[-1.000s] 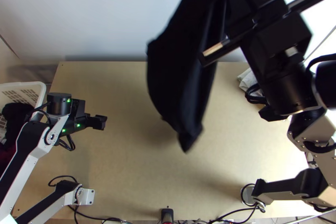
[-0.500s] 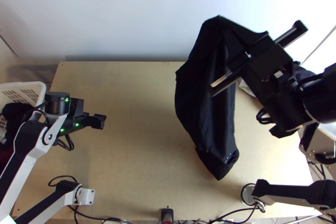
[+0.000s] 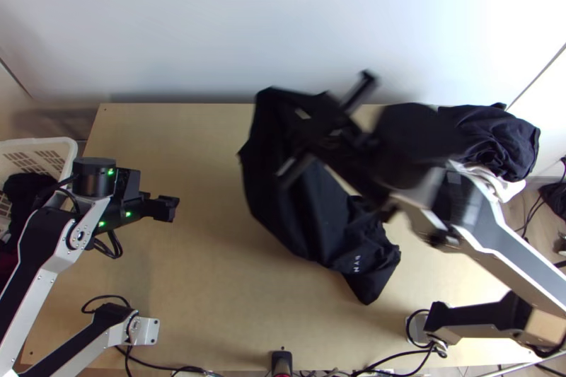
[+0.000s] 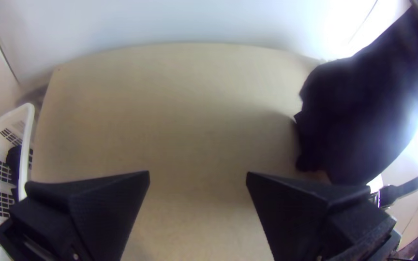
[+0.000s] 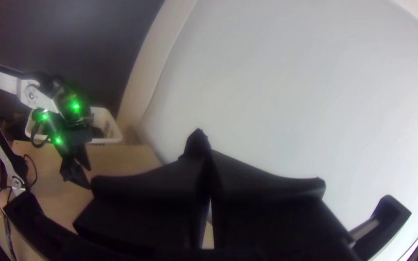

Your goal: Fold the t-shirt

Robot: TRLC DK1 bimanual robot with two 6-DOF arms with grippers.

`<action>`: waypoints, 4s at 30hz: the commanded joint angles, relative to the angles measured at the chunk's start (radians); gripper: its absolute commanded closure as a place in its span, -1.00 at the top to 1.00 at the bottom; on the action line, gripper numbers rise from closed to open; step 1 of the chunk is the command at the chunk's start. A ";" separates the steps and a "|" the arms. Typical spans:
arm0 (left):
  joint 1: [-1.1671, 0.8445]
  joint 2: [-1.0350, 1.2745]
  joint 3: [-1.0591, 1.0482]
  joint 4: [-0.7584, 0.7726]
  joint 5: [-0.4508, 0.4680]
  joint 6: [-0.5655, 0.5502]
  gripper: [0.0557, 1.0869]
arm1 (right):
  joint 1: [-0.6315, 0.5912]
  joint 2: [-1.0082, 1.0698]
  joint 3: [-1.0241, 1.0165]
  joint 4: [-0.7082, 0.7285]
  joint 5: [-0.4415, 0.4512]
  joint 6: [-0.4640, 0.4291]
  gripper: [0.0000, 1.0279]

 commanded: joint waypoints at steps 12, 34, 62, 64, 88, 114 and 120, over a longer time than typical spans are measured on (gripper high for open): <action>-0.016 -0.011 0.070 -0.032 0.061 -0.021 0.89 | 0.033 0.258 -0.098 -0.019 -0.174 0.213 -0.95; -0.041 0.113 0.097 -0.020 0.105 -0.026 0.89 | -0.164 0.212 -0.132 -0.090 -0.199 0.244 0.93; -0.193 0.403 0.314 0.021 0.150 -0.049 -0.70 | -0.509 -0.259 -0.606 -0.377 -0.300 0.246 0.93; -0.188 0.403 0.308 0.038 0.148 -0.042 -0.93 | -0.510 -0.268 -0.653 -0.440 -0.345 0.252 0.93; 0.007 0.385 0.393 0.080 0.140 -0.061 -0.93 | -0.624 -0.472 -1.064 -0.926 -0.417 0.121 0.93; 0.007 0.365 0.393 0.067 0.137 -0.067 -0.93 | -0.627 -0.317 -1.192 -0.618 -0.421 0.123 0.41; 0.007 0.360 0.386 0.066 0.134 -0.064 -0.93 | -0.648 -0.277 -1.196 -0.607 -0.464 0.124 -0.13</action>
